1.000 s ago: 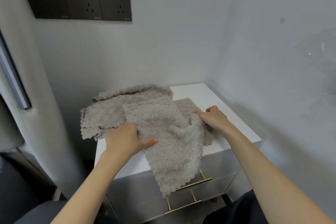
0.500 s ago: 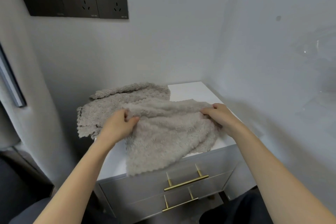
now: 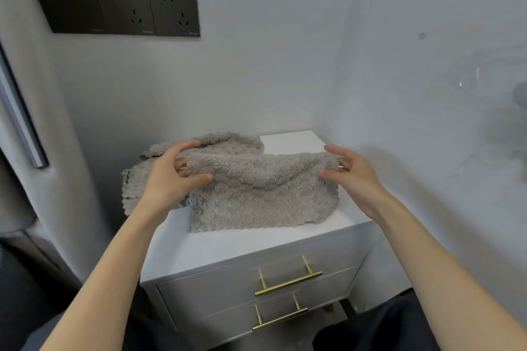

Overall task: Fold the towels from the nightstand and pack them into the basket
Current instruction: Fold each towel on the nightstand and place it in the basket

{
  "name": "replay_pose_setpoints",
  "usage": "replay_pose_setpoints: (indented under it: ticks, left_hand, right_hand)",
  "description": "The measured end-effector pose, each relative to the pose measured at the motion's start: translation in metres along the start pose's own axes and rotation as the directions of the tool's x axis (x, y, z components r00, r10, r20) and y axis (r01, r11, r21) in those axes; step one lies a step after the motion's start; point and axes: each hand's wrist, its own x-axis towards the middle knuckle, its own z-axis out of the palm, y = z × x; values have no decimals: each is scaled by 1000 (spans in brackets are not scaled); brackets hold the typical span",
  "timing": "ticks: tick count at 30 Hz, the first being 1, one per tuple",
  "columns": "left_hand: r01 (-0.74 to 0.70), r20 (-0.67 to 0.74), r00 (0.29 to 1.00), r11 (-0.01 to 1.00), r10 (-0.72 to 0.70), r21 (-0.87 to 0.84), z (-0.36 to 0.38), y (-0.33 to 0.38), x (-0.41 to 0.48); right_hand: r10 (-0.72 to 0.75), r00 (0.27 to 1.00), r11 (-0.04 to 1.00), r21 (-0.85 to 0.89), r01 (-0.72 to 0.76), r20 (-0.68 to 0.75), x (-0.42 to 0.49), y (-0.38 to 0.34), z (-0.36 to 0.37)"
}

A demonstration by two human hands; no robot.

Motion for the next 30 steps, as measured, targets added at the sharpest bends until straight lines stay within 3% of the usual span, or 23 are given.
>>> replay_pose_setpoints:
  ticks: [3, 7, 10, 15, 20, 22, 25, 28, 30]
  left_hand:
    - [-115, -22, 993, 983, 120, 140, 1, -1, 0]
    - [-133, -155, 975, 977, 159, 166, 5, 1, 3]
    - [-173, -182, 964, 976, 195, 130, 10, 6, 8]
    - [-75, -51, 997, 966, 65, -249, 25, 16, 11]
    - [61, 8, 998, 964, -61, -260, 45, 13, 16]
    - [97, 11, 995, 983, -96, -159, 52, 7, 20]
    - [25, 15, 999, 979, -29, 202, 64, -3, 25]
    - [-69, 62, 997, 857, 43, 511, 77, -10, 29]
    - [-91, 32, 995, 782, 90, 616, 85, -9, 29]
  right_hand:
    - [-140, 986, 967, -228, 117, -86, -2, 1, -2]
    - [-293, 940, 940, -234, 248, -178, -6, -4, -7]
    - [-310, 920, 946, -181, 271, -241, -5, -9, -7]
    - [-276, 911, 954, 30, 299, -306, -8, -16, -10]
    - [-237, 900, 971, -61, 231, -366, -3, -7, -18]
    - [-187, 912, 980, -134, 147, -366, 3, 2, -23]
    - [-169, 912, 936, -349, 30, -374, 17, 19, -33]
    - [-146, 915, 884, -465, -50, -376, 29, 32, -38]
    - [-140, 918, 860, -505, -73, -370, 35, 38, -40]
